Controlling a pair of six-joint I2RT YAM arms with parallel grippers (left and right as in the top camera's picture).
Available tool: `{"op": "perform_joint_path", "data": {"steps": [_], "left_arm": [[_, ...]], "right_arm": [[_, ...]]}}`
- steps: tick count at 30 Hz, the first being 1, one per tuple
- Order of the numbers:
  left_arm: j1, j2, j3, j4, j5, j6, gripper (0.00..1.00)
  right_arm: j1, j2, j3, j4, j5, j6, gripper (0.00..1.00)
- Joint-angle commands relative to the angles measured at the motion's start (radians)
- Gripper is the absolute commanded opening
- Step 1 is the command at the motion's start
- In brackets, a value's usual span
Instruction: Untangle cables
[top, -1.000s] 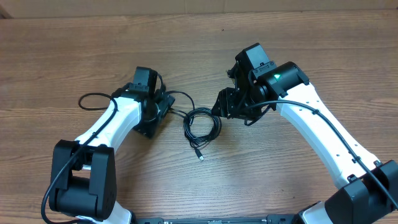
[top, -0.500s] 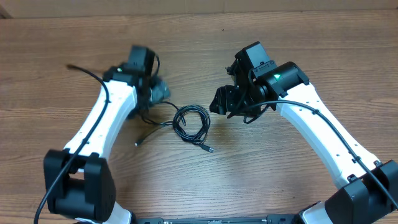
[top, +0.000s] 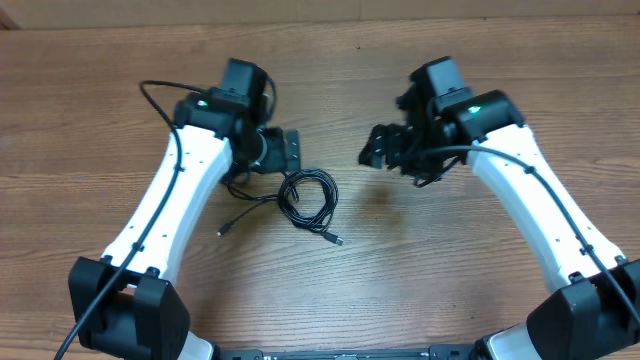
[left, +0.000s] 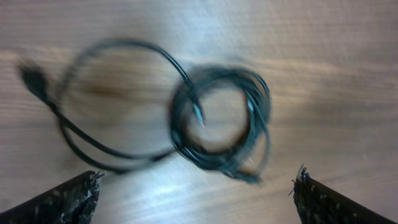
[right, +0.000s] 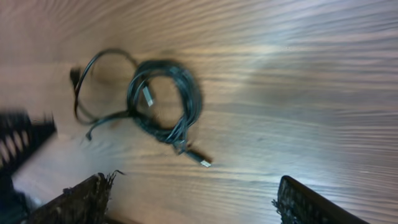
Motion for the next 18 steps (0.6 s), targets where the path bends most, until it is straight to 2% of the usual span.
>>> {"op": "perform_joint_path", "data": {"steps": [1,5,7,10,12,14,16,18], "left_arm": [[-0.072,-0.007,0.007,-0.045,0.004,-0.222,1.00],[-0.127,-0.007,-0.031,-0.085,-0.077,-0.453,1.00],[-0.135,-0.007,-0.076,-0.055,-0.093,-0.511,0.94],[-0.137,-0.007,-0.164,0.031,-0.104,-0.524,0.88],[-0.135,-0.007,-0.226,0.085,-0.109,-0.526,0.79],[-0.135,-0.007,-0.277,0.134,-0.103,-0.566,0.75],[-0.135,-0.007,-0.309,0.173,-0.080,-0.615,0.66],[-0.144,-0.007,-0.326,0.206,-0.061,-0.614,0.63]], "right_arm": [[-0.056,-0.030,-0.002,0.000,0.010,0.003,0.85],[-0.101,-0.030,-0.002,-0.017,0.014,0.003,0.86],[-0.114,-0.030,-0.002,-0.023,0.024,-0.001,0.86],[-0.113,-0.030,-0.002,-0.025,0.043,-0.002,0.87],[-0.113,-0.030,-0.002,-0.025,0.048,-0.005,0.89],[-0.113,-0.030,-0.002,-0.025,0.063,-0.004,0.90],[-0.113,-0.030,-0.002,-0.024,0.083,-0.004,0.91],[-0.113,-0.030,-0.002,-0.020,0.089,-0.004,0.92]]}}
